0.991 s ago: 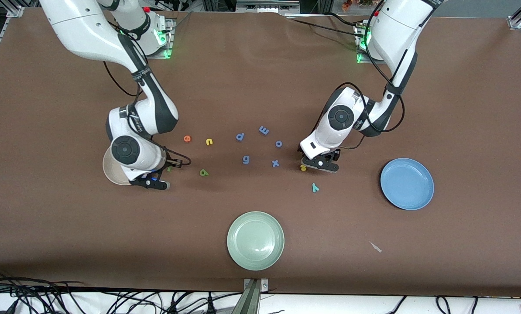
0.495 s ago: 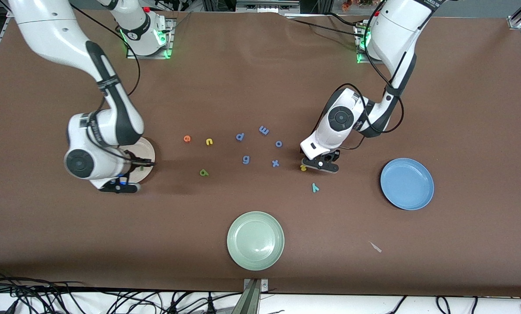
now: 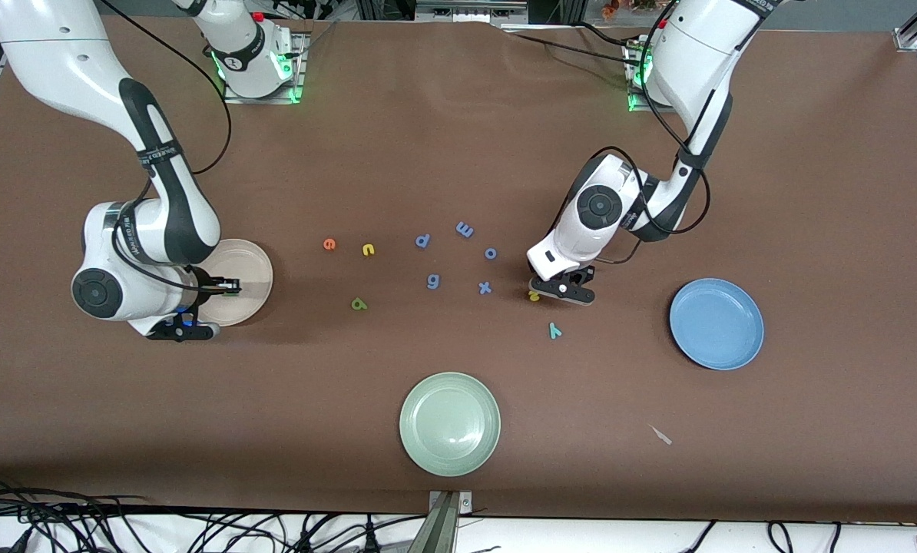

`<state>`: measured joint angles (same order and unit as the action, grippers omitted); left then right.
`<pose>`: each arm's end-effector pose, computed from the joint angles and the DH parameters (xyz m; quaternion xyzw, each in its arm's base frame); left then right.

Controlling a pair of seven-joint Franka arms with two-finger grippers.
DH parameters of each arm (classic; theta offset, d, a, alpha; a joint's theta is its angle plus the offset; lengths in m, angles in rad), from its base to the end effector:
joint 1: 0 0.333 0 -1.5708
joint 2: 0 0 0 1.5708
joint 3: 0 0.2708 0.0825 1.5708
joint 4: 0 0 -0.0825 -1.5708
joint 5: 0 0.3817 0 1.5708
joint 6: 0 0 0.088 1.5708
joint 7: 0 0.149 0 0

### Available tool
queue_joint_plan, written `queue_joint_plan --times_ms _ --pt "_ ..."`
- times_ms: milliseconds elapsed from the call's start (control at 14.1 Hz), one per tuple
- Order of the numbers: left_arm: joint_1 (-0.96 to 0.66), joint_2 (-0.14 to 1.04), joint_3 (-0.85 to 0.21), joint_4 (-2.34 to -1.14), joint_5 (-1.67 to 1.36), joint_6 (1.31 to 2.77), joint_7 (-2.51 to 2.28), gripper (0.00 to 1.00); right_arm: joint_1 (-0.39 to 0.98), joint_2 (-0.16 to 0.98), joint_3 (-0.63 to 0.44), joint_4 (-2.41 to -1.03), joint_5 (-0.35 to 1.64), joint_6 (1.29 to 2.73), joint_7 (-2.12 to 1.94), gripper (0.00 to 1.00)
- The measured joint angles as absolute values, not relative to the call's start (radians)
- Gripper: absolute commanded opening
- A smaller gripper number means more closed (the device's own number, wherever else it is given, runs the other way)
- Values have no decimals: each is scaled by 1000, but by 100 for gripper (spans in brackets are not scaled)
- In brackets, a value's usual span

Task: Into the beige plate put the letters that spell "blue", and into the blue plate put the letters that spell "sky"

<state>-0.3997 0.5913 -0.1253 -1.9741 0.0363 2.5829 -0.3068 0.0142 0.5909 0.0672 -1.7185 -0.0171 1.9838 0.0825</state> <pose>0.5069 -0.2985 0.0920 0.9932 -0.1132 0.0003 0.0274 0.5913 0.0467 0.1473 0.9868 0.0015 -0.1618 0.0010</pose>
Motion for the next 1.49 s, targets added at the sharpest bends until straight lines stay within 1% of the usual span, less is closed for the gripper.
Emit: queue_joint_plan --times_ms 142,212,283,354,566,637,708,779,849,920,1062,1203,1345,1486 --pt "-400 589 -127 -1973 36 2586 -307 12 17 581 89 -1718 -16 1969 130 100" --pt "-400 589 -126 -1973 36 2586 -307 6 17 574 108 -1717 -16 1965 167 100" --pt "-400 589 -125 -1973 36 2586 -307 2 18 565 131 -1718 -16 1959 215 100" --pt "-400 588 -123 -1973 36 2587 -307 0 20 554 157 -1721 -16 1956 266 100" --pt "-399 587 -121 -1973 36 2588 -306 0 27 516 219 -1758 -16 1966 390 100" --pt "-399 587 -121 -1973 36 2589 -306 0 29 499 230 -1785 -16 1989 413 100" --pt "-398 587 -120 -1972 36 2590 -306 4 29 483 239 -1820 -16 2025 433 100" --pt "-397 587 -119 -1972 36 2591 -306 45 29 466 246 -1866 -16 2077 449 100" --pt "-396 587 -117 -1972 36 2592 -306 59 28 449 253 -1917 -16 2137 467 100" --pt "-395 586 -117 -1969 36 2594 -307 67 28 436 264 -1969 -16 2198 486 100" --pt "-389 578 -116 -1943 35 2601 -309 68 29 420 284 -2074 -16 2333 530 100" --pt "-384 568 -115 -1911 -6 2600 -312 70 29 419 296 -2136 -17 2420 559 100" --pt "-385 569 -116 -1905 -56 2598 -312 72 33 419 306 -2156 -17 2441 589 100" --pt "-392 580 -119 -1908 -61 2598 -312 73 56 419 308 -2160 -17 2443 618 100"
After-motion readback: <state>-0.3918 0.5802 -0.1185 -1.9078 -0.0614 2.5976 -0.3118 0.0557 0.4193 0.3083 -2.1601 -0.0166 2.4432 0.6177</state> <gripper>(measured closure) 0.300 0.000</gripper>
